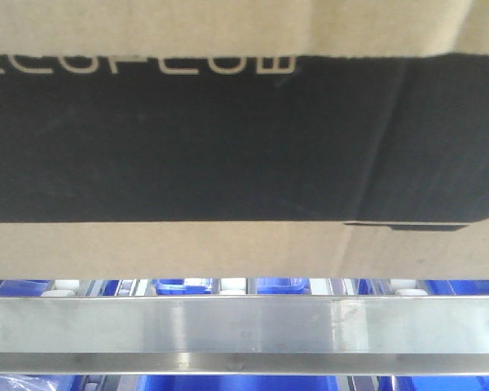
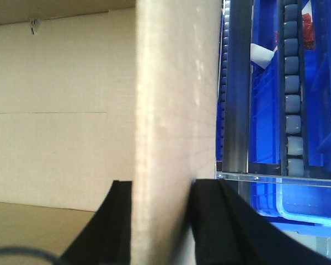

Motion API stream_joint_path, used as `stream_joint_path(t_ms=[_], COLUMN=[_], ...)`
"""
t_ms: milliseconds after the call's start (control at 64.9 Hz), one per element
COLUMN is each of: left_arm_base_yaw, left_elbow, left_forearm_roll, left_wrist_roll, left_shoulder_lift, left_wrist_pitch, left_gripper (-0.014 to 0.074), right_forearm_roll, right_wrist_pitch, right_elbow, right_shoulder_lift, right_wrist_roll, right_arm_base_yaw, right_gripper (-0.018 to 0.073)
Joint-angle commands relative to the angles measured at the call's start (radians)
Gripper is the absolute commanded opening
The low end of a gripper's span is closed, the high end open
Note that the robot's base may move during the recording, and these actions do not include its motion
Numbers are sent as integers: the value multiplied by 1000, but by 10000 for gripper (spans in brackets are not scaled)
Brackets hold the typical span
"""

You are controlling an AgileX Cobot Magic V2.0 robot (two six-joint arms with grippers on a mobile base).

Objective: Grab box from left shelf to table start

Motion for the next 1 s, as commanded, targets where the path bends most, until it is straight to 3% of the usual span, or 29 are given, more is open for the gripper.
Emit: stream_joint_path(t_ms=[0, 986], left_arm_base_yaw=[-3, -3], left_elbow=[-41, -41], left_forearm_roll=[3, 3], left_wrist_roll=[-46, -46], left_shoulder_lift=[-10, -10], left_wrist_pitch=[47, 47], left_gripper=[-102, -102], right_forearm_roll=[-90, -90], right_wrist_pitch=[72, 66], right_elbow=[-29, -29], right_shoulder_lift=[2, 2], right_wrist_roll=[-1, -1], right_arm_base_yaw=[-5, -5], right_gripper=[56, 56])
